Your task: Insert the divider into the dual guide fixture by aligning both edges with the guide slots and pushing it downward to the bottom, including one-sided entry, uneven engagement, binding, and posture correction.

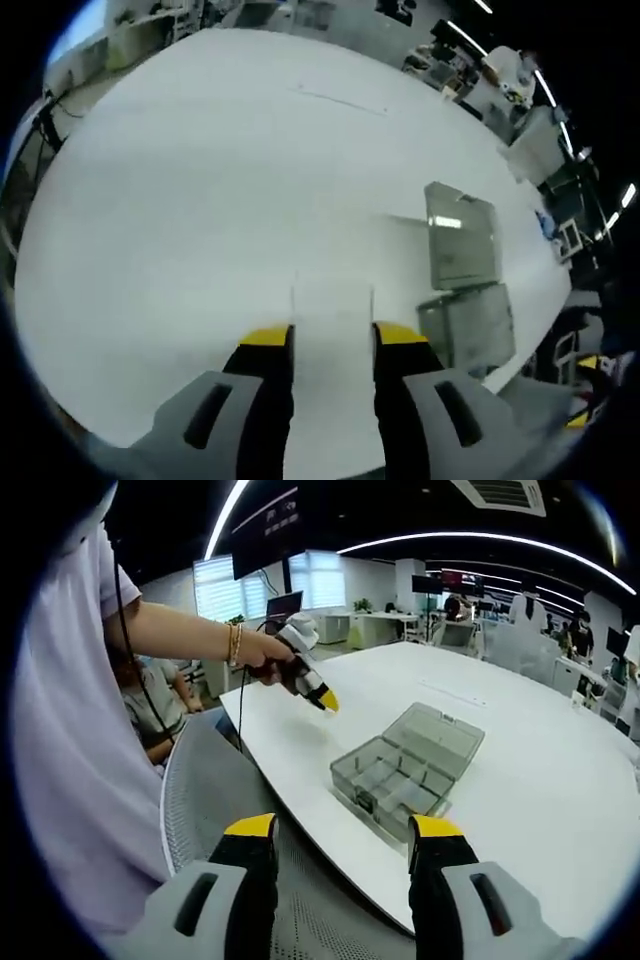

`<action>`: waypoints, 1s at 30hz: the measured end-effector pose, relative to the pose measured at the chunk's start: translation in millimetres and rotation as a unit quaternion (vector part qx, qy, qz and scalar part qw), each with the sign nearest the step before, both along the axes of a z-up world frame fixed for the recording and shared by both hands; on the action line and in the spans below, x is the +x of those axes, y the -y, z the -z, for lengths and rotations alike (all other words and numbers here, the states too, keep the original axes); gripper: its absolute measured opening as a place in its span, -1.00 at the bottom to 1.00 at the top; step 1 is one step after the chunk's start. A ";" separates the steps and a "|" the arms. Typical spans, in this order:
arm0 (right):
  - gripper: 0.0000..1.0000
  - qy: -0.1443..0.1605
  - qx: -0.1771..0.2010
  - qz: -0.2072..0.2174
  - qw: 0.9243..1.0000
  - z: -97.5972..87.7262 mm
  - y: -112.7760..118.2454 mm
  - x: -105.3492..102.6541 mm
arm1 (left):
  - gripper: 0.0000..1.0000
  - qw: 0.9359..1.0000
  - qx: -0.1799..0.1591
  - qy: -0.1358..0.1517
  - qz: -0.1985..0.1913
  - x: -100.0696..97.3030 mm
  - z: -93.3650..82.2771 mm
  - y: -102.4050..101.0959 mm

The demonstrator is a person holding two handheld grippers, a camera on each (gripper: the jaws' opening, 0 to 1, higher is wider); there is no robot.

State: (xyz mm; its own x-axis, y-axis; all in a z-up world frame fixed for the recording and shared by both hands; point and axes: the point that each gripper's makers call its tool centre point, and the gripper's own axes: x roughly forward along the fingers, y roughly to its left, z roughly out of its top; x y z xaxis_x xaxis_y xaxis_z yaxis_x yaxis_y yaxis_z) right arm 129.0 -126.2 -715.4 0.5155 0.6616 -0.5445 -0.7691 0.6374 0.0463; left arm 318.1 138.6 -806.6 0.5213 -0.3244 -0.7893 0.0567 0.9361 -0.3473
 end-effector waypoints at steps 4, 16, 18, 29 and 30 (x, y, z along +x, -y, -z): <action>-0.03 -0.003 -0.004 0.002 1.000 0.8 -0.1 0.7 | -0.43 0.999 -0.021 0.033 -0.006 4.8 -11.9 3.8; -0.10 0.000 -0.027 0.034 0.999 -5.3 12.1 11.5 | -0.43 0.984 -0.099 0.151 0.010 8.6 -55.6 34.4; -0.10 0.003 -0.029 0.039 0.999 -9.1 12.9 13.2 | -0.43 0.981 -0.108 0.163 0.015 8.2 -60.7 37.3; -0.11 0.019 -0.045 0.044 0.998 -20.7 5.8 9.1 | -0.43 0.964 -0.150 0.216 0.035 3.9 -88.7 47.9; -0.11 0.018 -0.046 0.044 0.998 -20.6 5.6 8.7 | -0.43 0.962 -0.153 0.221 0.040 3.0 -91.4 50.5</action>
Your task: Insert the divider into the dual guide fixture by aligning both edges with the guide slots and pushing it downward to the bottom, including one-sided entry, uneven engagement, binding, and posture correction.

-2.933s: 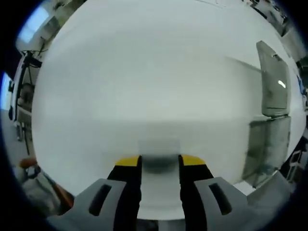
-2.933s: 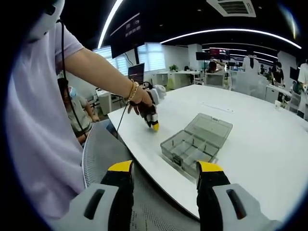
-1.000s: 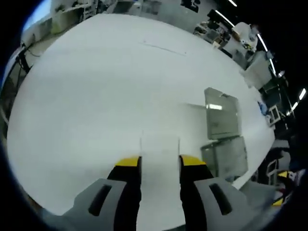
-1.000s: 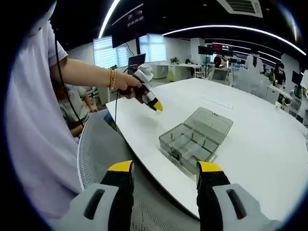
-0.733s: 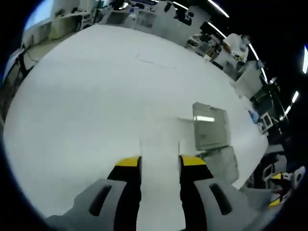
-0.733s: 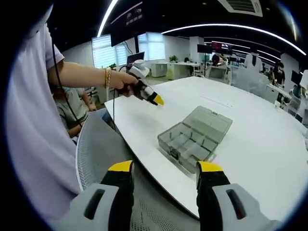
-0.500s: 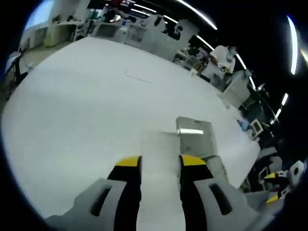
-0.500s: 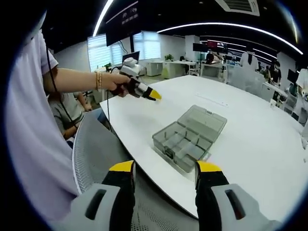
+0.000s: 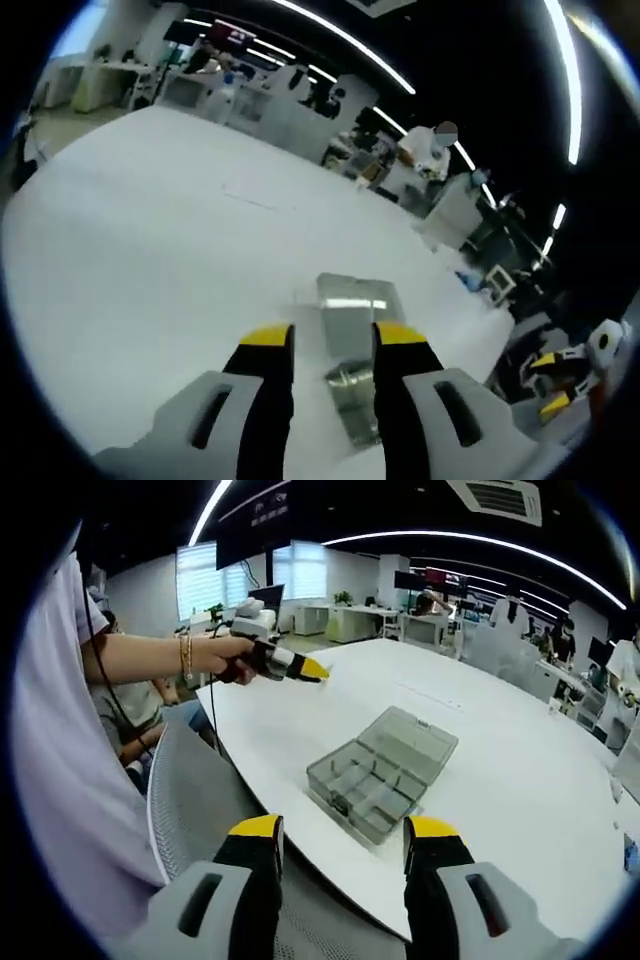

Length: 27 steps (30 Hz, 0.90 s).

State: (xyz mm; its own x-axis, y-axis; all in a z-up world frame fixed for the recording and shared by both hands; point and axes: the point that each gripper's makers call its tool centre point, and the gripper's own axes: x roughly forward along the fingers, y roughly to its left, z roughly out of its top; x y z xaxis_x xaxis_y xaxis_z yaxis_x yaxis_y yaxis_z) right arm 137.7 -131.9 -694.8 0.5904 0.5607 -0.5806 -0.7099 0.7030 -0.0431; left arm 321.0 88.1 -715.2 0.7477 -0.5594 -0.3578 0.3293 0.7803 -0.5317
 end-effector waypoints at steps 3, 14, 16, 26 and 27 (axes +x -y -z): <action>-0.11 -0.002 -0.003 0.004 1.000 -0.4 0.0 -0.8 | -0.43 1.000 -0.002 0.020 0.017 -3.9 -7.5 8.4; -0.14 -0.010 -0.025 0.031 0.999 -6.2 3.2 4.4 | -0.43 0.995 0.002 0.076 0.058 -12.0 -20.3 30.1; -0.14 -0.012 -0.028 0.035 0.999 -7.2 2.6 6.6 | -0.43 0.995 -0.002 0.081 0.063 -11.9 -21.5 32.3; -0.20 -0.010 -0.036 0.054 0.998 -14.9 0.4 22.8 | -0.43 0.989 -0.001 0.117 0.096 -12.2 -32.4 43.1; -0.22 -0.009 -0.033 0.057 0.998 -16.9 0.1 25.2 | -0.43 0.988 0.002 0.121 0.099 -12.1 -34.0 44.0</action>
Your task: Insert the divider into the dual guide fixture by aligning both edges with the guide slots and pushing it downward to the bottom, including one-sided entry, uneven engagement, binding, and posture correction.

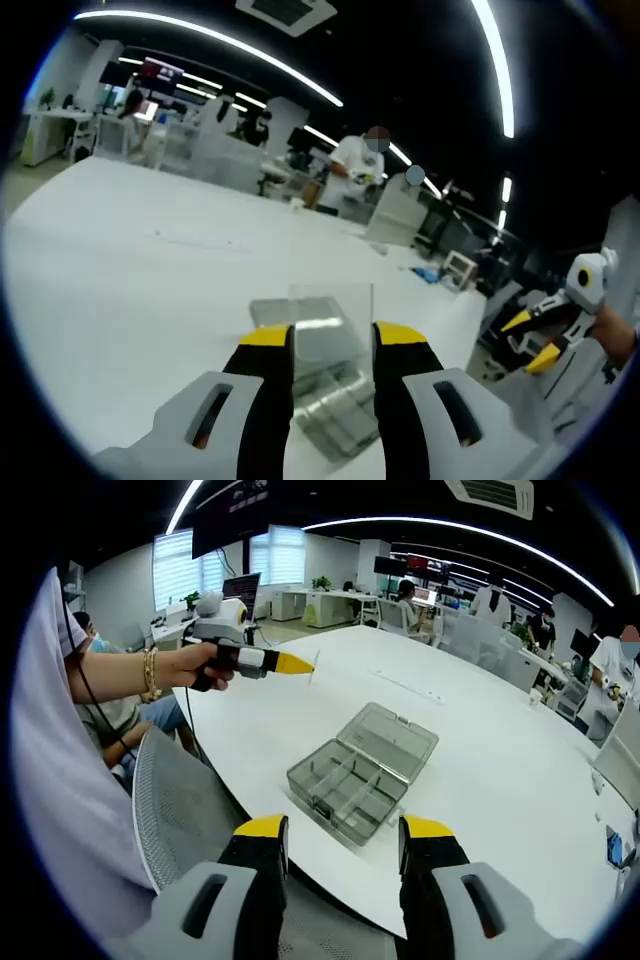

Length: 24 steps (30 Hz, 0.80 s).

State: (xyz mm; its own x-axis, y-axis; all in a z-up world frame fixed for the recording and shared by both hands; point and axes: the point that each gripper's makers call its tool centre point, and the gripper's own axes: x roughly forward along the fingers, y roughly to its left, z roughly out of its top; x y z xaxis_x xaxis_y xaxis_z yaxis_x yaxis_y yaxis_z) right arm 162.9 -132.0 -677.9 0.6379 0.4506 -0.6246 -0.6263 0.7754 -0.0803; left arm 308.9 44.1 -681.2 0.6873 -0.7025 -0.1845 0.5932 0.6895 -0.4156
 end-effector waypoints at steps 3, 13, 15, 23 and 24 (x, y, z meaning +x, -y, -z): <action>-0.26 0.004 0.005 0.009 1.000 -4.0 -0.8 5.4 | -0.43 1.000 0.014 0.021 0.015 -1.1 -5.6 4.5; -0.34 0.016 -0.001 0.029 0.999 -12.3 4.5 11.0 | -0.43 0.995 0.042 0.069 0.055 -9.7 -16.5 28.0; -0.37 0.017 0.004 0.035 0.999 -16.0 5.9 12.6 | -0.43 0.993 0.056 0.078 0.066 -13.9 -16.6 32.9; -0.47 0.020 0.008 0.045 0.999 -22.8 2.8 19.4 | -0.43 0.987 0.078 0.102 0.099 -27.1 -14.9 48.5; -0.47 0.019 0.008 0.044 0.999 -23.0 1.5 20.4 | -0.43 0.986 0.080 0.103 0.102 -28.2 -14.1 49.9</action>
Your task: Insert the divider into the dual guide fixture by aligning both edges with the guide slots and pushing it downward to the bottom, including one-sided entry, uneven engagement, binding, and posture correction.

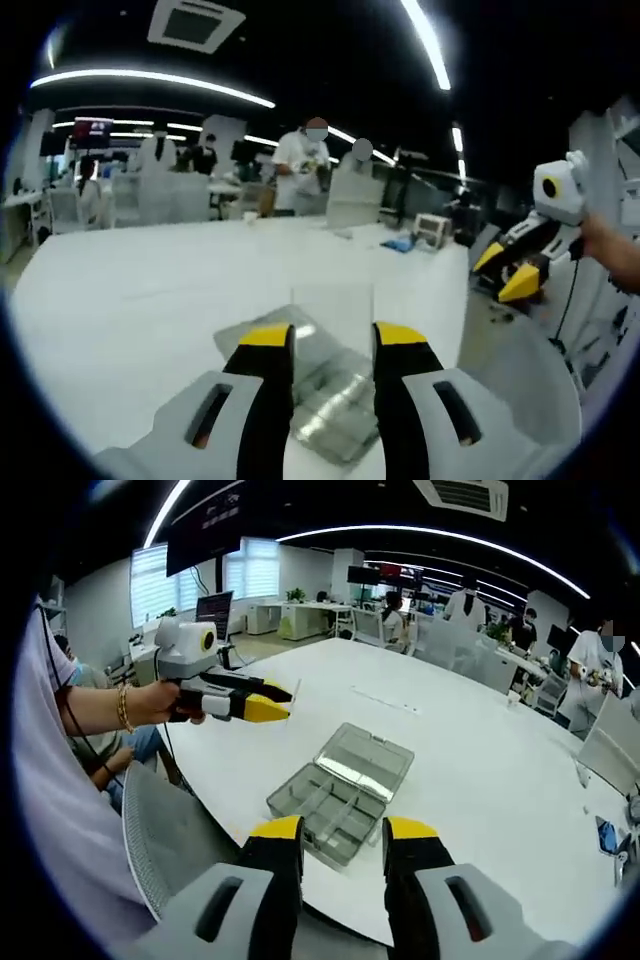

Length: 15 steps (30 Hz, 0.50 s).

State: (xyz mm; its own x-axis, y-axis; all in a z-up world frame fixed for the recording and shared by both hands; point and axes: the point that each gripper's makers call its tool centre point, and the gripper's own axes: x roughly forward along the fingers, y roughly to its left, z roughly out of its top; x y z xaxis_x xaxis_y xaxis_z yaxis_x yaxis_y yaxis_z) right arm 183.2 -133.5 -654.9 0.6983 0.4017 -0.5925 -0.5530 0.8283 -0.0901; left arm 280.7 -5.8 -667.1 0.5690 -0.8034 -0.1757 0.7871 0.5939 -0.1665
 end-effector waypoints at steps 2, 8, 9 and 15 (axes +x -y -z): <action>-0.49 -0.003 -0.001 -0.005 1.000 -0.5 -4.1 3.3 | -0.43 1.000 0.017 0.010 0.012 -3.6 4.9 2.7; -0.53 -0.008 0.001 -0.038 0.999 -6.6 -27.0 19.0 | -0.43 0.999 0.026 0.011 0.025 -12.5 14.2 8.5; -0.53 -0.009 0.003 -0.039 0.999 -7.1 -28.8 20.1 | -0.43 0.999 0.030 0.016 0.029 -14.9 14.1 10.1; -0.61 -0.014 -0.003 -0.065 0.998 -10.4 -50.1 34.2 | -0.43 0.997 0.046 0.037 0.042 -25.1 12.5 15.5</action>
